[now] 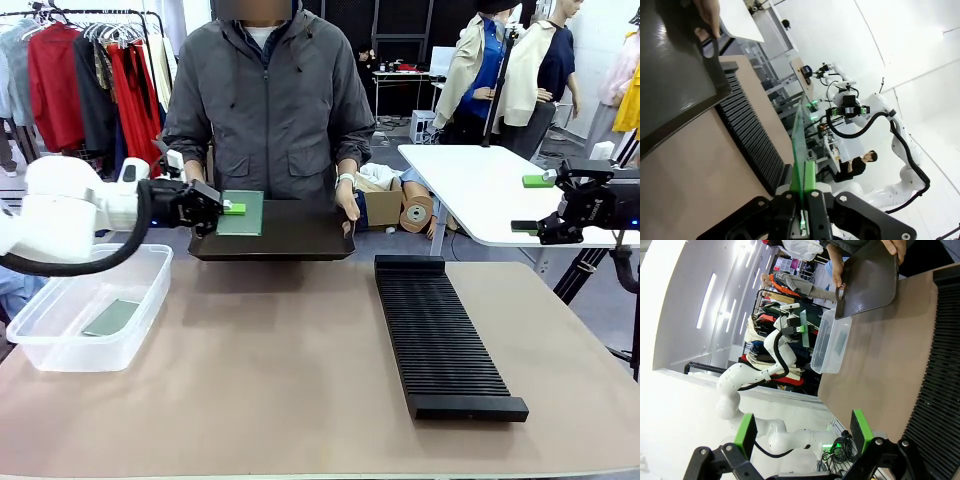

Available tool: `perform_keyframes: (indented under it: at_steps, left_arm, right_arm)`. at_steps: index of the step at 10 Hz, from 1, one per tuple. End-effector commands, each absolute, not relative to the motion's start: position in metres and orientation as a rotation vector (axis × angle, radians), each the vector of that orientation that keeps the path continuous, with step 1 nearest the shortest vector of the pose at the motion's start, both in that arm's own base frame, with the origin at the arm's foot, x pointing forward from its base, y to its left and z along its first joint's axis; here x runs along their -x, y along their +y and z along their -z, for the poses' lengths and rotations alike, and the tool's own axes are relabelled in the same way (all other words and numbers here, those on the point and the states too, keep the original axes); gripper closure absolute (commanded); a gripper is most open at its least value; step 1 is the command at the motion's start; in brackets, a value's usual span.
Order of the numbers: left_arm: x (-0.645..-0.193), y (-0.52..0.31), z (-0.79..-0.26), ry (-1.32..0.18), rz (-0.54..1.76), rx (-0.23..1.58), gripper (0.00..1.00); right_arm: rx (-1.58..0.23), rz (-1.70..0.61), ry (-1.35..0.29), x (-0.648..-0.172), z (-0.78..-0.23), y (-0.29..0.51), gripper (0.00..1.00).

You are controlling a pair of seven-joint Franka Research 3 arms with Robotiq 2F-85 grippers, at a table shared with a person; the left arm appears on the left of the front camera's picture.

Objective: Sort PCBs into racks and boxes based on the side picked up.
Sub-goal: If the short side of the Blank PCB is picked up, insert it into the PCB Rack ; if the long side is picked up, place it in the Organizing box.

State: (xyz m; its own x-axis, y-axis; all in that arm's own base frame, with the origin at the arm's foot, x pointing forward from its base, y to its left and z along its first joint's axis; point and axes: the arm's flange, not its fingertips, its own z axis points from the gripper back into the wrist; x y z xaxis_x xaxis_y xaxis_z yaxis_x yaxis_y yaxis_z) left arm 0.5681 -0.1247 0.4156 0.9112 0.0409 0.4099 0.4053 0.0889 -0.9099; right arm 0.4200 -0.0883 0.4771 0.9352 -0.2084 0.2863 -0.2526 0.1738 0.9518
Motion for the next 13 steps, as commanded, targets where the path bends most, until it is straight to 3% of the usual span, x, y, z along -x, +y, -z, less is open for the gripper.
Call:
perform_keyframes:
  at_steps: [1, 4, 8, 13]
  left_arm:
    - [-0.556, -0.095, -0.437, -0.341, 0.271, 1.372, 1.00]
    - [-0.561, -0.036, -0.473, -0.281, 0.270, 1.218, 1.00]
    - [-0.563, 0.018, -0.502, -0.157, 0.263, 0.850, 1.00]
    - [-0.567, 0.046, -0.492, -0.092, 0.290, 0.503, 1.00]
  right_arm:
    - [-1.404, -0.039, -0.382, -0.419, -0.480, -0.090, 0.00]
    - [-1.404, -0.039, -0.382, -0.419, -0.480, -0.090, 0.00]
    - [-1.404, -0.039, -0.382, -0.419, -0.480, -0.090, 0.00]
    - [-1.404, -0.039, -0.382, -0.419, -0.480, -0.090, 0.00]
